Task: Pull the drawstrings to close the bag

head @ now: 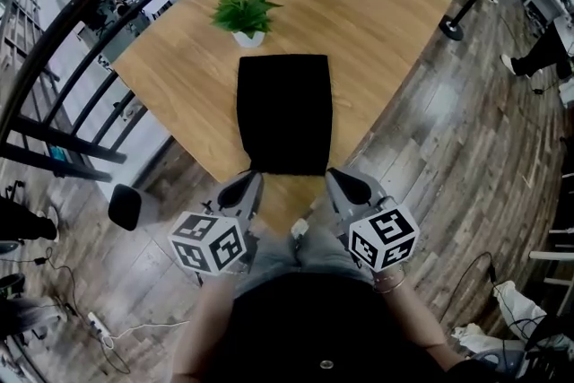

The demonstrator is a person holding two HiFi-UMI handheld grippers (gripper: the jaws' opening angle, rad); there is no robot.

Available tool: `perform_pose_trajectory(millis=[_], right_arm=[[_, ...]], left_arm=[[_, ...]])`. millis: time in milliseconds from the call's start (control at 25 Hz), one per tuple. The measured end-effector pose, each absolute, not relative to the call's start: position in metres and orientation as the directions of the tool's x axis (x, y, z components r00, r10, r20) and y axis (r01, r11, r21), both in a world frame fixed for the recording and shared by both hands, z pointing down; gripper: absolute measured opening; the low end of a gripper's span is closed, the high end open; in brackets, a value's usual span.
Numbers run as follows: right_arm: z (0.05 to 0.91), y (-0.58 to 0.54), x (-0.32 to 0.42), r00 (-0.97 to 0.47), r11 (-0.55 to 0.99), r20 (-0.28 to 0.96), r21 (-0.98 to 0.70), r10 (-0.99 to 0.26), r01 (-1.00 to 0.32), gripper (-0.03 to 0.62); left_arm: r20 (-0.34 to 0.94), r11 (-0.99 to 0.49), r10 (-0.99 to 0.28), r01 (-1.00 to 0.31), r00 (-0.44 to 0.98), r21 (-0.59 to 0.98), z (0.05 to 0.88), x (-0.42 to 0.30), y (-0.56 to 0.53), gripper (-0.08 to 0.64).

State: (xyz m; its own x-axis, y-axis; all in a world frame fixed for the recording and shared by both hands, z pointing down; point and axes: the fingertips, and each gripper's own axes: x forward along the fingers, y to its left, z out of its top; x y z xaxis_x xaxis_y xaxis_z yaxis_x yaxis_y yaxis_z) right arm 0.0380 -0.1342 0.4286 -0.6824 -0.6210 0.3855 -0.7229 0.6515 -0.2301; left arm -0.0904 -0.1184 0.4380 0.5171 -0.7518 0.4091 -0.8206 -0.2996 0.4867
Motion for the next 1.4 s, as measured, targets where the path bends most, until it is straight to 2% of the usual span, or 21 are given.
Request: perform_pose_trajectory(millis=[200, 440, 640, 800, 960, 1120, 1200, 1280, 1360, 1400], right_arm=[[0.431, -0.128, 0.037, -0.677, 0.648, 0.407, -0.23, -0.614, -0.726, 0.0], [0.44, -0.124, 0.041, -0.675, 0.647, 0.425, -0.234, -0.604, -0.726, 0.0], [0.449, -0.123, 0.041, -0.698, 0.677, 0.427, -0.229, -0.575, -0.699, 0.0], [0.458, -0.134, 0.051, -0.652, 0.641, 0.446, -0.201, -0.613, -0.741, 0.0], [0.474, -0.141, 0.061, -0.6, 0.606, 0.494, -0.171, -0.629, -0.777, 0.0], [0.49, -0.143, 0.06, -0.587, 0.634, 0.545, -0.126, -0.599, -0.763, 0.002], [0.499, -0.141, 0.059, -0.581, 0.654, 0.577, -0.104, -0.574, -0.749, 0.002], [0.507, -0.142, 0.059, -0.576, 0.666, 0.596, -0.091, -0.559, -0.741, 0.002], [0.514, -0.142, 0.059, -0.569, 0.673, 0.614, -0.082, -0.547, -0.735, 0.002], [0.518, -0.142, 0.059, -0.564, 0.678, 0.627, -0.077, -0.537, -0.731, 0.068]], left_arm=[[0.364, -0.3, -0.785, -0.822, 0.501, 0.483, 0.429, -0.11, -0.121, 0.015], [0.449, -0.283, -0.761, -0.862, 0.469, 0.421, 0.449, -0.125, -0.119, 0.015], [0.499, -0.355, -0.727, -0.881, 0.471, 0.314, 0.462, -0.124, -0.118, 0.015], [0.547, -0.427, -0.697, -0.882, 0.463, 0.201, 0.473, -0.121, -0.122, 0.015], [0.582, -0.478, -0.649, -0.858, 0.49, 0.189, 0.49, -0.117, -0.123, 0.017], [0.626, -0.515, -0.597, -0.838, 0.501, 0.178, 0.507, -0.121, -0.123, 0.018], [0.642, -0.517, -0.584, -0.837, 0.498, 0.179, 0.515, -0.125, -0.124, 0.036], [0.659, -0.519, -0.569, -0.836, 0.492, 0.176, 0.523, -0.129, -0.127, 0.091], [0.677, -0.528, -0.55, -0.832, 0.489, 0.172, 0.531, -0.131, -0.129, 0.106], [0.685, -0.535, -0.539, -0.827, 0.491, 0.172, 0.534, -0.132, -0.129, 0.119]])
